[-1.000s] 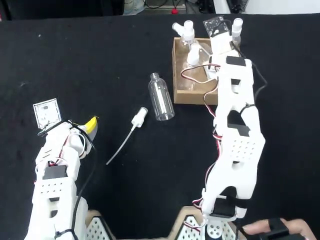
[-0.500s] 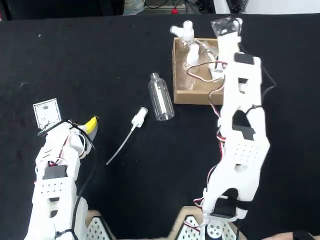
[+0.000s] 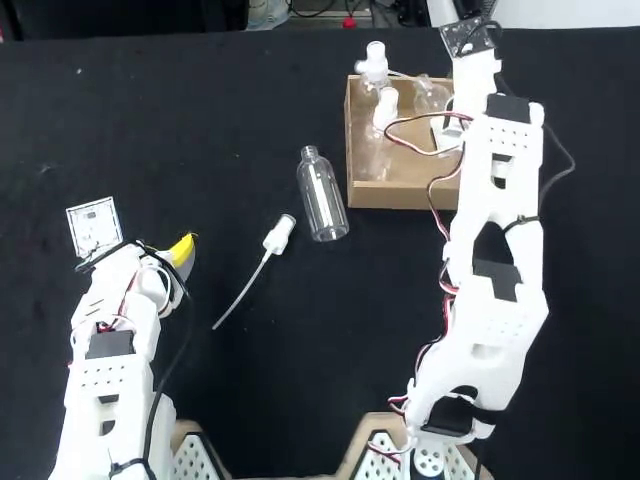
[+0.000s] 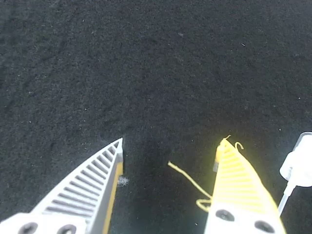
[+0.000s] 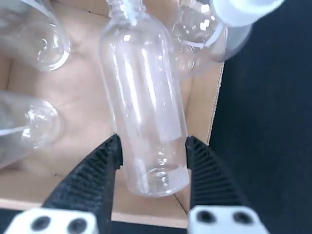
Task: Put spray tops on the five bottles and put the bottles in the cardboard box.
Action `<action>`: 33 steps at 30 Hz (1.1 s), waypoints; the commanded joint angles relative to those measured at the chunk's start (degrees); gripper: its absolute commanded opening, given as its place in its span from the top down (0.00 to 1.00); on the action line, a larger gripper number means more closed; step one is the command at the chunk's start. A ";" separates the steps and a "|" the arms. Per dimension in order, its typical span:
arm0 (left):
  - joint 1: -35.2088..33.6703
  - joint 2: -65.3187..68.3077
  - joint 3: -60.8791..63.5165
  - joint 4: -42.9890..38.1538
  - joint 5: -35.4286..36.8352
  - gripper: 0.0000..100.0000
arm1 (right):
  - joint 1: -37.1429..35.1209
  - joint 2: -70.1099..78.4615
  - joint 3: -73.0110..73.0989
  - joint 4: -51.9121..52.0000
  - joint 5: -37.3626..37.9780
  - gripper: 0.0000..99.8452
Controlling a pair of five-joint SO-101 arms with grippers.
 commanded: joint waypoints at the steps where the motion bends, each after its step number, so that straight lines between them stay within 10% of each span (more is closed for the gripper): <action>1: 0.92 -0.70 -0.48 -1.41 0.00 0.71 | -0.09 -6.55 -2.07 1.76 -0.26 0.89; 24: 0.92 -0.70 -0.48 -1.41 0.00 0.71 | -0.35 -16.84 -1.54 11.78 -0.70 0.89; 33: 0.92 -0.70 -0.48 -1.41 0.00 0.71 | -3.52 -5.23 -1.63 6.33 -0.79 0.74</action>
